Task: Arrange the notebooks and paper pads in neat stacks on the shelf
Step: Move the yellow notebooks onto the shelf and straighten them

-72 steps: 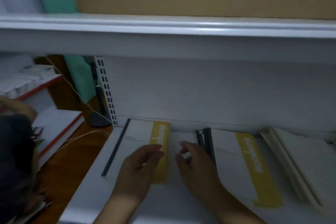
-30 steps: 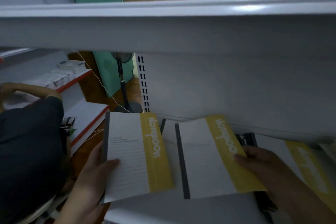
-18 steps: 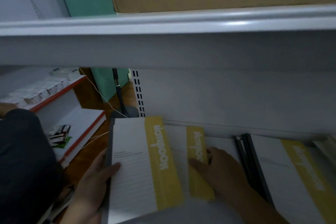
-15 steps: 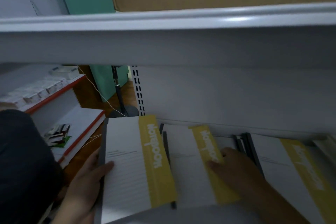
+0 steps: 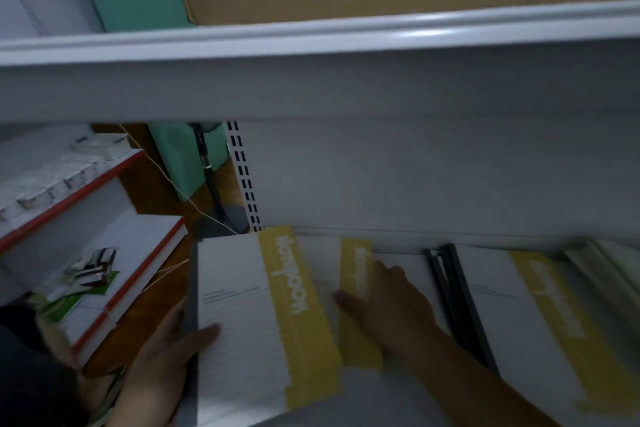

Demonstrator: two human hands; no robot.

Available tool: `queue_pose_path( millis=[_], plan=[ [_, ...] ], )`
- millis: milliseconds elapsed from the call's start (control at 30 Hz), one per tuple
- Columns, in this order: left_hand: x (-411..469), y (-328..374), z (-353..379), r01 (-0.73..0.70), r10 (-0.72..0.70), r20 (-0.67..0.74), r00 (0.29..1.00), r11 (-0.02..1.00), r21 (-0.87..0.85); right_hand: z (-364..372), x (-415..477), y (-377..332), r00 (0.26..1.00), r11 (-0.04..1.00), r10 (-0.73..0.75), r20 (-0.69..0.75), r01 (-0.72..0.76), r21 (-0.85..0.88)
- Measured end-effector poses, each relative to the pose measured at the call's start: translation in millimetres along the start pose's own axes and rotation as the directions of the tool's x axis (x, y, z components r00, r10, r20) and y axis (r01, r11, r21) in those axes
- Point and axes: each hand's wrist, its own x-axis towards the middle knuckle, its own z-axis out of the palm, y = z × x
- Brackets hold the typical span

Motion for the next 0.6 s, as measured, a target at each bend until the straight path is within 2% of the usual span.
queue_pose_path(
  millis=[167, 233, 333, 433, 500, 600],
  plan=[
    [3.3, -0.9, -38.5, -0.133, 0.134, -0.136, 0.982, 0.991, 0.016, -18.7, -1.7, 31.5, 0.995, 0.998, 0.038, 0.091, -0.041, 0.040],
    [3.6, -4.7, -48.7, -0.135, 0.138, -0.179, 0.974, 0.990, 0.027, -41.8, -9.0, 51.0, 0.993, 0.969, 0.060, 0.103, -0.083, 0.234],
    [-6.9, 1.0, -38.0, -0.153, 0.162, -0.131, 0.978, 0.985, 0.077, -81.6, -29.4, 76.4, 0.987, 0.805, 0.152, 0.056, -0.157, 0.572],
    [-10.7, 1.6, 9.9, -0.041, 0.043, -0.061, 0.997, 0.999, 0.028, -102.0, -45.2, 84.9, 0.984, 0.701, 0.180, 0.000, -0.129, 0.701],
    [-17.3, -7.2, 57.0, 0.015, -0.016, 0.025, 1.000, 0.999, 0.034, -96.0, -53.2, 84.9, 0.989, 0.722, 0.150, -0.008, -0.104, 0.684],
    [-29.6, -23.0, 137.8, 0.022, -0.028, 0.149, 0.988, 0.999, 0.042, -84.3, -66.7, 91.6, 0.998, 0.776, 0.060, 0.014, -0.055, 0.628]
  ],
)
